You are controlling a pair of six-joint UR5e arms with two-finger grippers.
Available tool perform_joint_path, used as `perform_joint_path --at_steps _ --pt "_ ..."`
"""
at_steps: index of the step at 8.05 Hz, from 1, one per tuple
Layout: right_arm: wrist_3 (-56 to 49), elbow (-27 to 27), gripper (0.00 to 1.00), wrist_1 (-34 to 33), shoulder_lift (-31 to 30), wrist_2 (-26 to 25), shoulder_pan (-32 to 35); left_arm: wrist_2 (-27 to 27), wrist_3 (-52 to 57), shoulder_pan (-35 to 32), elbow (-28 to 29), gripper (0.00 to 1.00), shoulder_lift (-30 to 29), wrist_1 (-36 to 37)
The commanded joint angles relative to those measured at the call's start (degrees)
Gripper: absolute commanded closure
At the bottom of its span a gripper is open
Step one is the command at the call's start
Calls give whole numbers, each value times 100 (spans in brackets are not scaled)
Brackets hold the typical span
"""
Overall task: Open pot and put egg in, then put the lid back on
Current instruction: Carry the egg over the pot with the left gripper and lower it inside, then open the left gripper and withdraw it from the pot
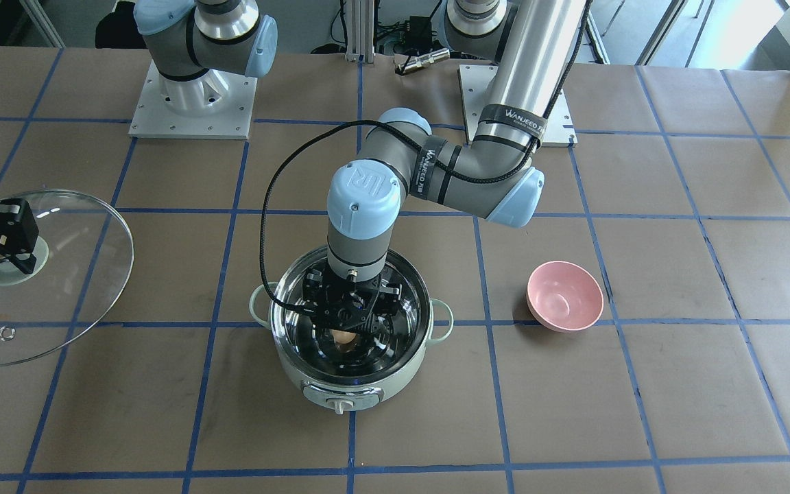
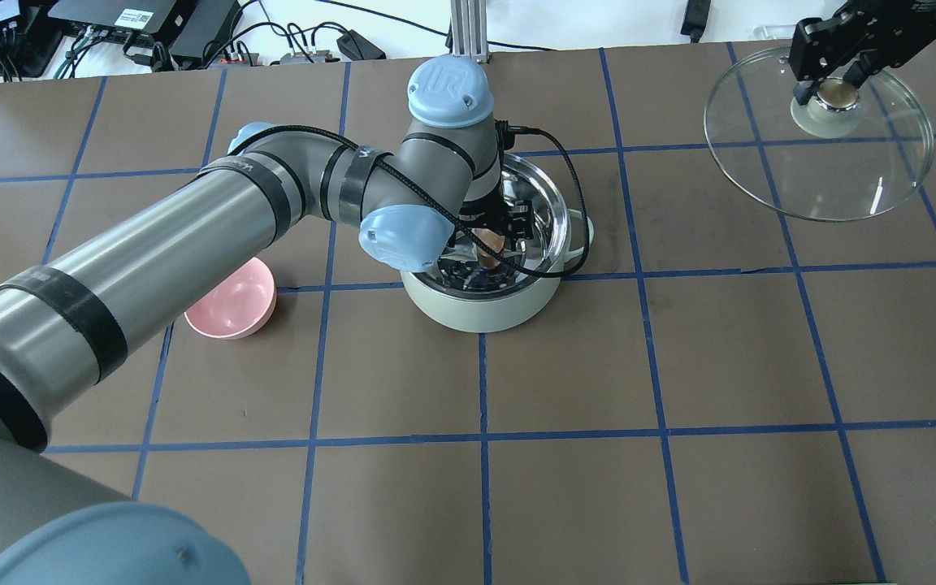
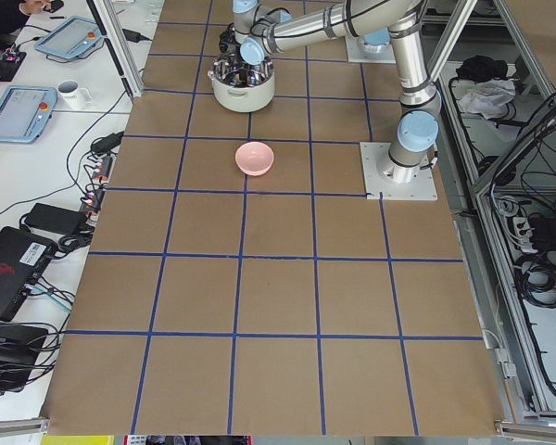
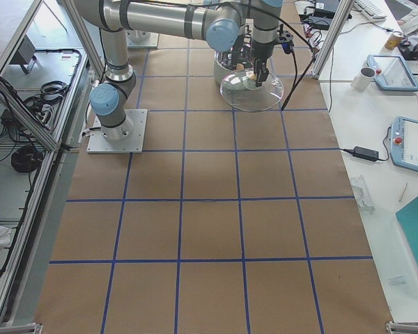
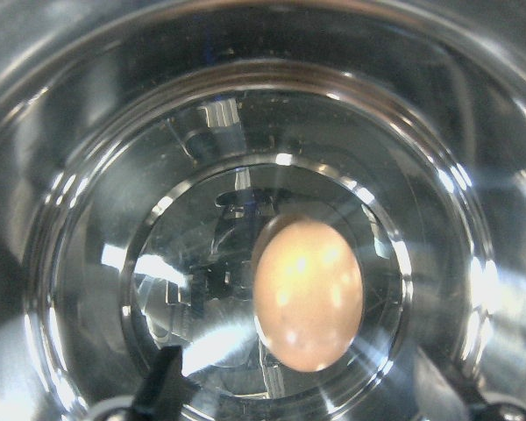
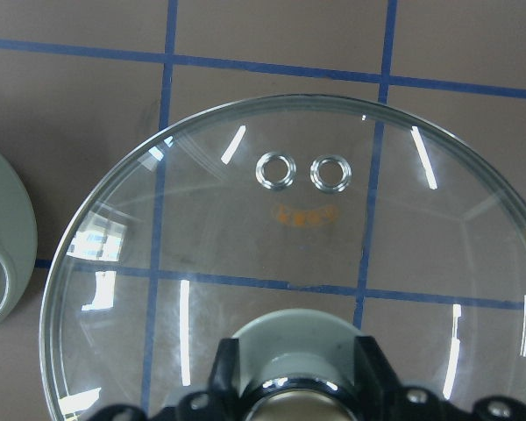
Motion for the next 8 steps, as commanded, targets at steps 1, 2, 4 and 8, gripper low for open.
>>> perform_joint_path --at_steps 1,2,4,8 --pt "6 0 90 0 0 6 0 13 22 2 61 0 617 -667" --pt "6 0 90 0 0 6 0 4 49 19 88 0 976 -1158" --pt "6 0 90 0 0 15 0 30 162 272 114 0 1644 -2220" --pt "6 0 90 9 -9 15 9 188 706 1134 220 0 2728 -4142"
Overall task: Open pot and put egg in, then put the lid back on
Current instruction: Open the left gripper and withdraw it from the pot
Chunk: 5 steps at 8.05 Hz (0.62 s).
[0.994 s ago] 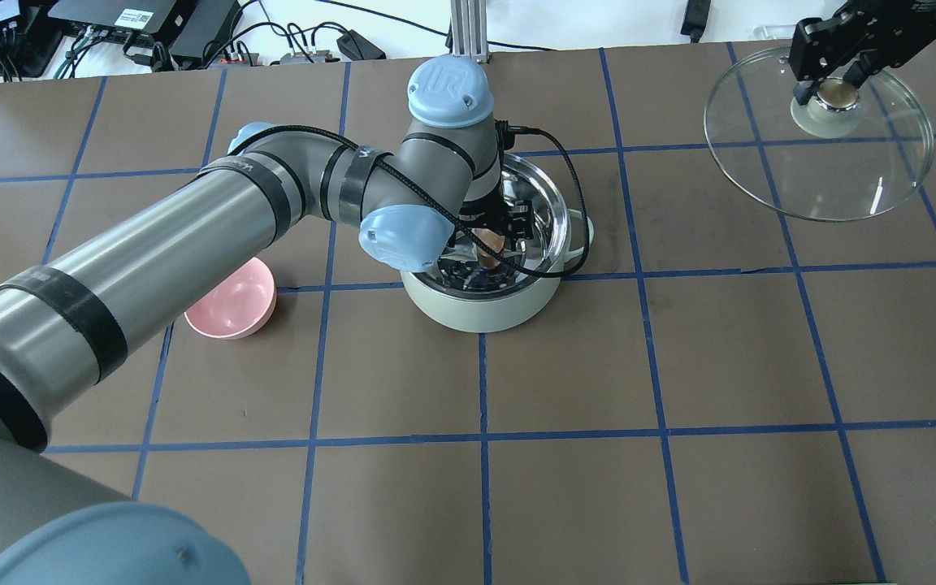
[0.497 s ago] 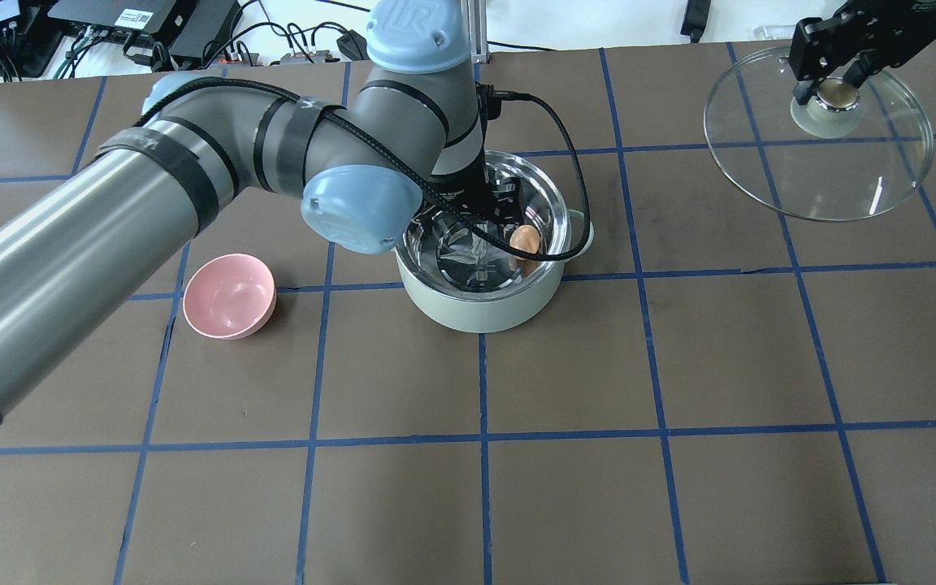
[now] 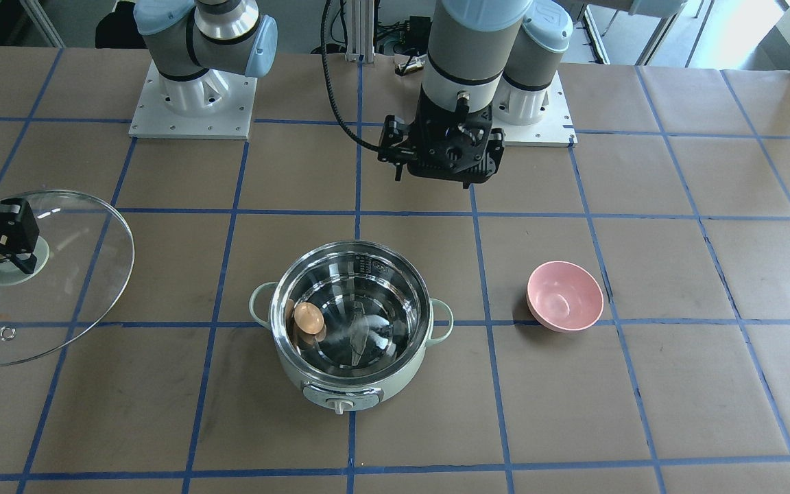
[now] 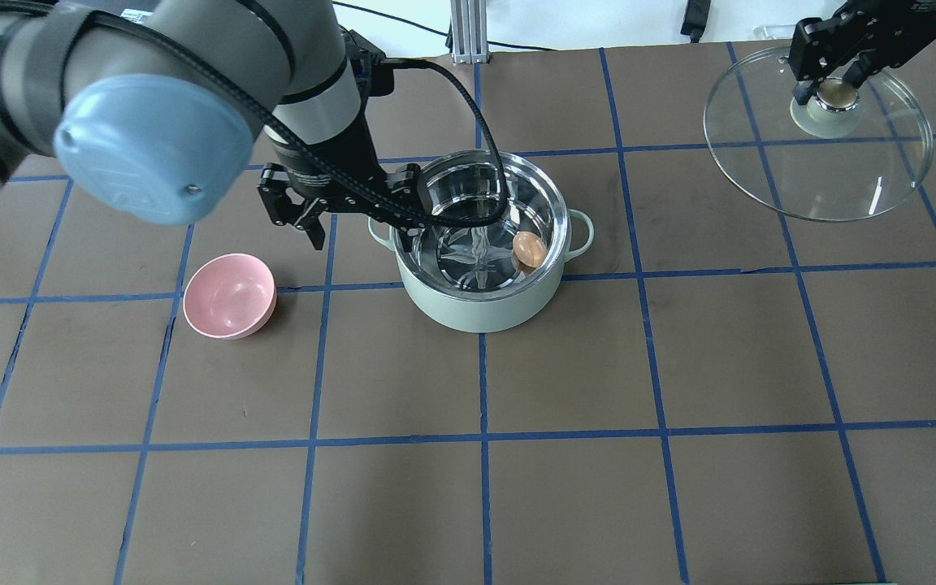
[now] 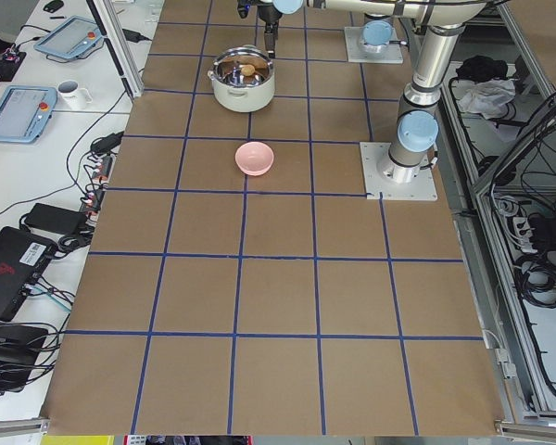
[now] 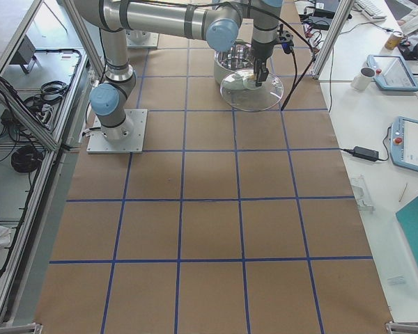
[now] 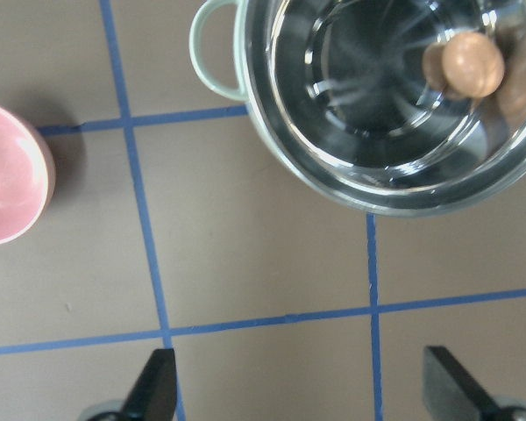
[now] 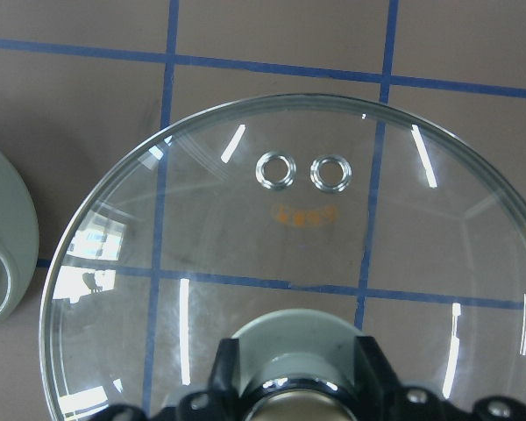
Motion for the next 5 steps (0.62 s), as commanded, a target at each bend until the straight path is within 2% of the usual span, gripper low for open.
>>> perform_joint_path --at_steps 1,3,5 --pt "12 9 90 1 -5 47 8 297 295 607 62 0 445 -650" --pt "195 0 89 -51 -23 38 43 396 295 925 62 0 560 -623" --pt "914 -9 89 -148 -49 73 227 361 295 935 53 0 570 -606"
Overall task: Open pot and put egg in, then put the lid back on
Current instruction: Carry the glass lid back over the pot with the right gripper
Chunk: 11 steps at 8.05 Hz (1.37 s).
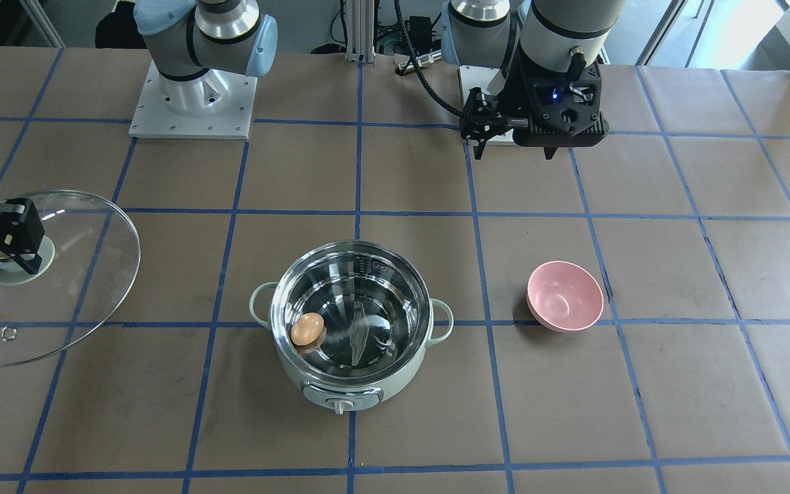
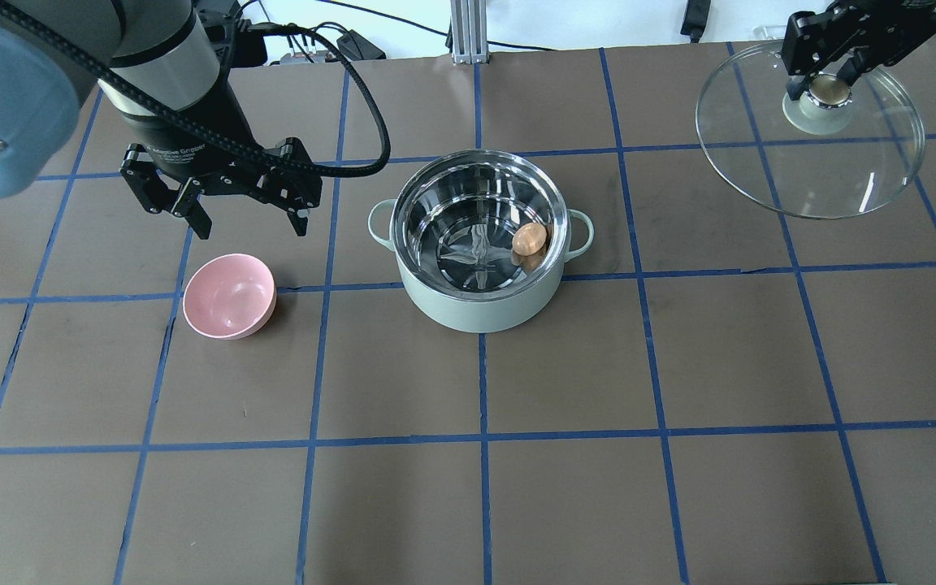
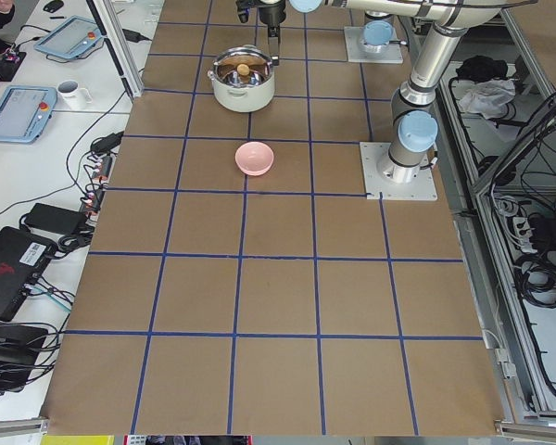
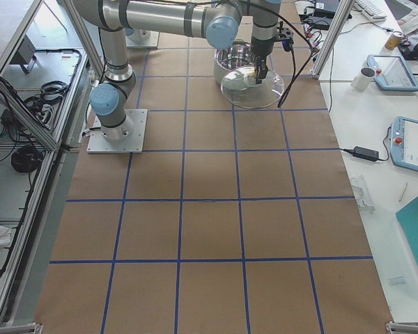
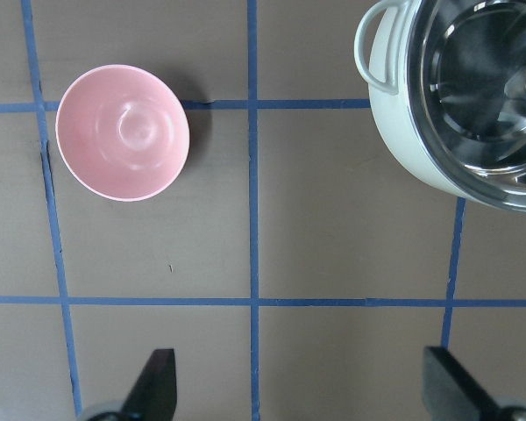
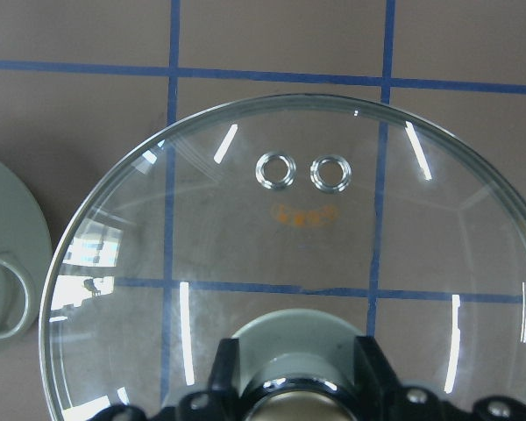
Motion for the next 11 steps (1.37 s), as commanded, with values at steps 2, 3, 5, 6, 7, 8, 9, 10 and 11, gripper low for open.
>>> perform_joint_path --at_steps 2,3,5,6,7,8,9,10,11 --pt "1272 -9 87 -319 38 208 568 -27 12 51 -7 0 26 67" --pt "1528 -9 88 -337 82 199 701 -27 12 51 -7 0 26 67" --pt "2186 -18 87 -644 249 147 1156 -27 12 42 -16 0 26 67" --pt "2625 -27 87 -863 380 129 1446 -27 12 42 -7 0 26 67" --pt "3142 -53 87 -1074 538 120 1823 -27 3 42 -16 0 26 67" --pt "3652 -62 87 -1215 661 24 2140 -35 12 42 -16 0 26 67" --pt "4101 -62 87 -1338 776 23 2396 -36 3 42 -16 0 26 67" --pt "4567 -62 88 -1348 838 76 2590 -36 3 42 -16 0 26 67" --pt "4841 -62 88 -1444 943 93 2713 -36 3 42 -16 0 26 67"
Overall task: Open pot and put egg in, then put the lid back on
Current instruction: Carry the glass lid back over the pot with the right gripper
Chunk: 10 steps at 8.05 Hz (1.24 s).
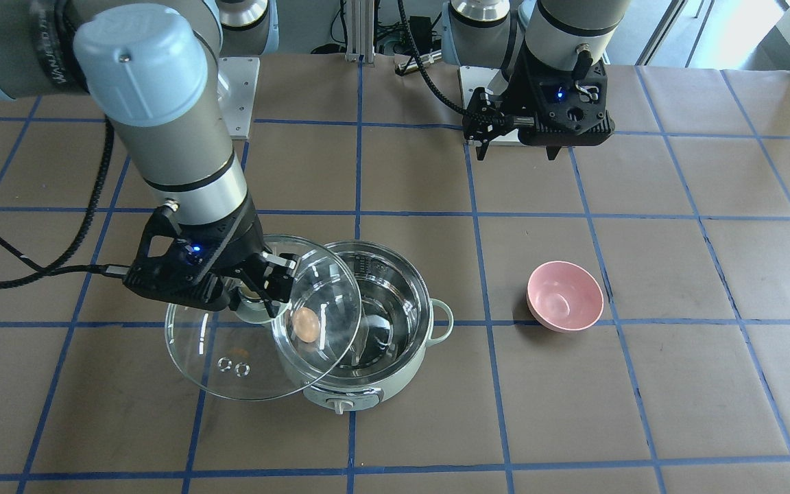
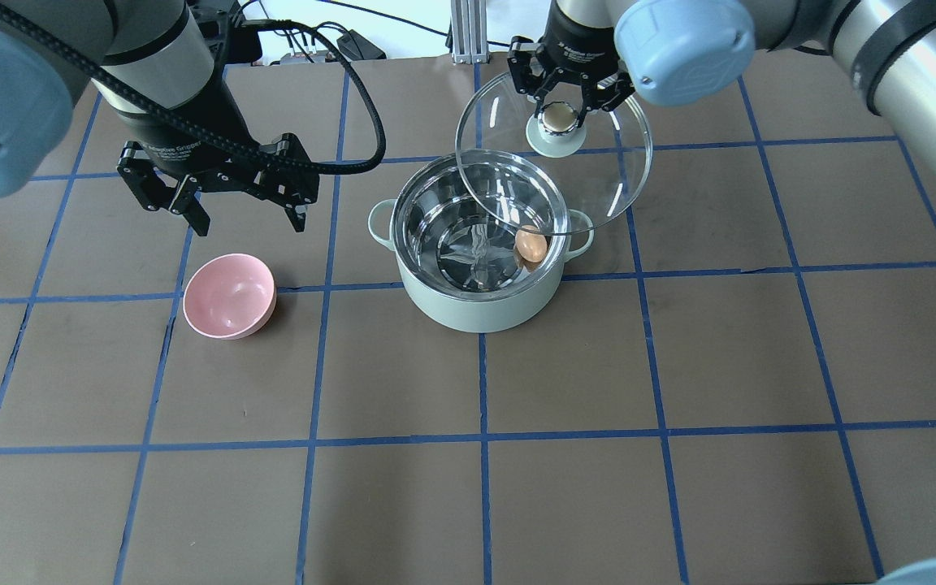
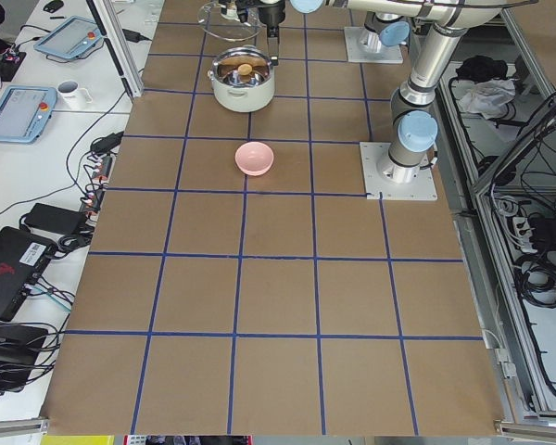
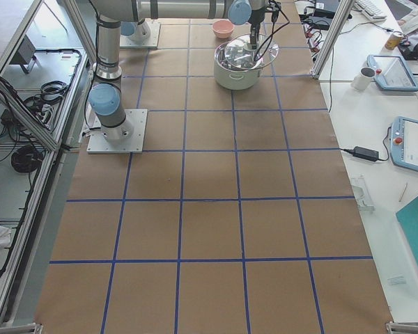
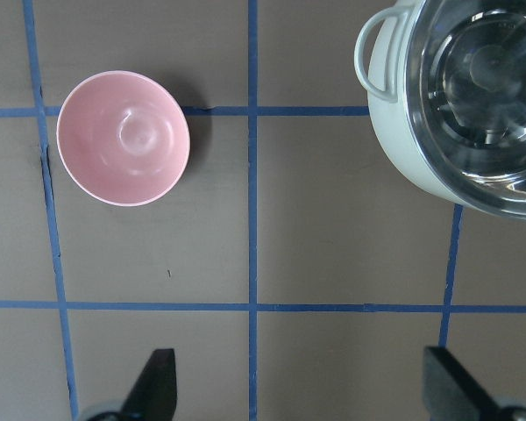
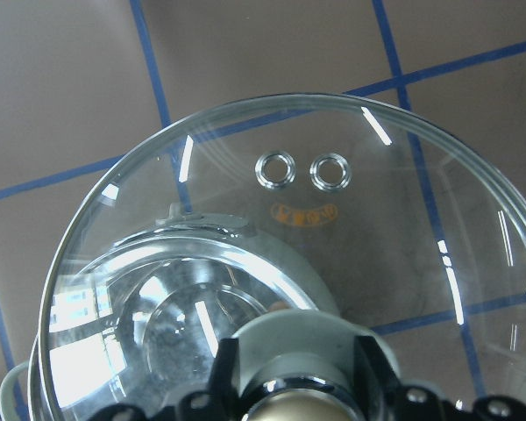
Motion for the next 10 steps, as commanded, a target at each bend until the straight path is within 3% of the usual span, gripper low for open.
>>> perform_joint_path --at_steps 1,5,10 --pt "976 -3 88 -163 229 28 505 -1 -2 0 0 0 0 0" --pt "1190 15 87 -304 484 54 595 -1 -2 -9 0 0 0 0" --pt "672 128 85 -304 607 230 700 -1 -1 -9 0 0 0 0"
